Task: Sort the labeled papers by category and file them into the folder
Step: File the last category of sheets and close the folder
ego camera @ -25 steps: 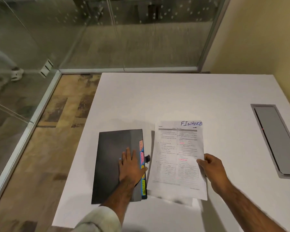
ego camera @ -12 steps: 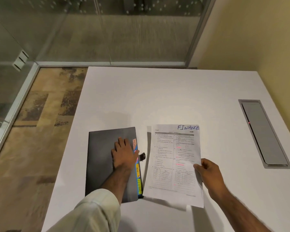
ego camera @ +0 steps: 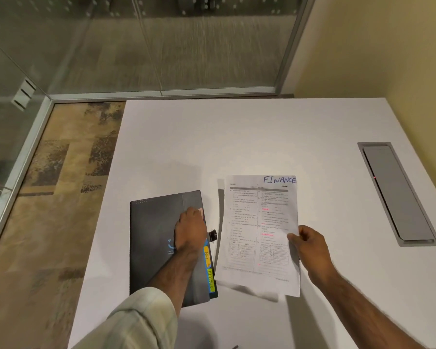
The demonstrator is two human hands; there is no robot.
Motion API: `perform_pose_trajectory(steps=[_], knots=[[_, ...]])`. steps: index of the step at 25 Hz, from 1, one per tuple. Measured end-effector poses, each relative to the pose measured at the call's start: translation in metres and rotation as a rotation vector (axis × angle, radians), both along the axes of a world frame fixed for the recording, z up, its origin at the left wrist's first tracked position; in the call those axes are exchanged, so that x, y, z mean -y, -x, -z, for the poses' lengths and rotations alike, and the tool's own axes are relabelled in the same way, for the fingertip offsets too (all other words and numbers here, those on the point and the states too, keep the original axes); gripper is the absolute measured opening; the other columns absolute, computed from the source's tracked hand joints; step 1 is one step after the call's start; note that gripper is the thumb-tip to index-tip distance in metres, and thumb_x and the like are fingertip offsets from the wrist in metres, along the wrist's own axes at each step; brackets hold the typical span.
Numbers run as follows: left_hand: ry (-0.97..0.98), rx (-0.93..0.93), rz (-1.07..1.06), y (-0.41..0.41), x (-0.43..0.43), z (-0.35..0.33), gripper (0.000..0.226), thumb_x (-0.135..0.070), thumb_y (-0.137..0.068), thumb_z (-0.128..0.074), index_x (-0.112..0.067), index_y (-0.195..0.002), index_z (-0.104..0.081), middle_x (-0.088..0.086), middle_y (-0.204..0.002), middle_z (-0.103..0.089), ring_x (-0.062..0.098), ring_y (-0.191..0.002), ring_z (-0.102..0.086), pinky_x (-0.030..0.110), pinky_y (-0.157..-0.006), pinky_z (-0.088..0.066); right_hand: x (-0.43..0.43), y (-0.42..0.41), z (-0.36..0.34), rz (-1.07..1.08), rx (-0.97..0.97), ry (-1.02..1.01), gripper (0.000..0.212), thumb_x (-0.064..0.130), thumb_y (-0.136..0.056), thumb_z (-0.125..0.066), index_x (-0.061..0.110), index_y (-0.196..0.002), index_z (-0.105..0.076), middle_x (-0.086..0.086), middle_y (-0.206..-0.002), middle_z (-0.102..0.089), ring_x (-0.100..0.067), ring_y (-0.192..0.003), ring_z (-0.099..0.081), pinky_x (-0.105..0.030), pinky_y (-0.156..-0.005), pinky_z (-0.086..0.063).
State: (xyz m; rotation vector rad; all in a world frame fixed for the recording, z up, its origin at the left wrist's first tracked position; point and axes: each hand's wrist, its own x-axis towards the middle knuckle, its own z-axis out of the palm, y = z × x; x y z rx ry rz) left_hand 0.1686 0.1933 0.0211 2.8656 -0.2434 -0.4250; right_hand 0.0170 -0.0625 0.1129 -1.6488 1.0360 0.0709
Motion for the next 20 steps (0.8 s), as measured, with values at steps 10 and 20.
perform_pose_trajectory(steps=[10,20], knots=[[0.629,-0.007,-0.413,0.001,-0.030,-0.064,0.006,-0.011,-0.093,-0.069,-0.006,-0.095,-0.068,-0.005,-0.142,-0.050,0.008,-0.119,-0.052,-0.001,-0.062,-0.043,-0.013,-0.068,-0.016,0.183,0.279,0.103,0.010,0.006,-0.094,-0.058,0.004,-0.086,-0.064,-0.005,-0.081,-0.067,-0.017,-0.069,-0.059,-0.030,-0.066,-0.048],[0.634,0.007,-0.442,0.004,-0.024,-0.068,0.006,-0.011,-0.089,-0.073,-0.012,-0.085,-0.069,0.001,-0.148,-0.051,0.018,-0.134,-0.051,0.033,-0.110,-0.044,-0.074,-0.052,0.019,-0.061,0.202,0.095,0.017,0.008,-0.095,-0.058,0.017,-0.084,-0.066,0.003,-0.076,-0.067,-0.008,-0.063,-0.058,-0.020,-0.058,-0.045]])
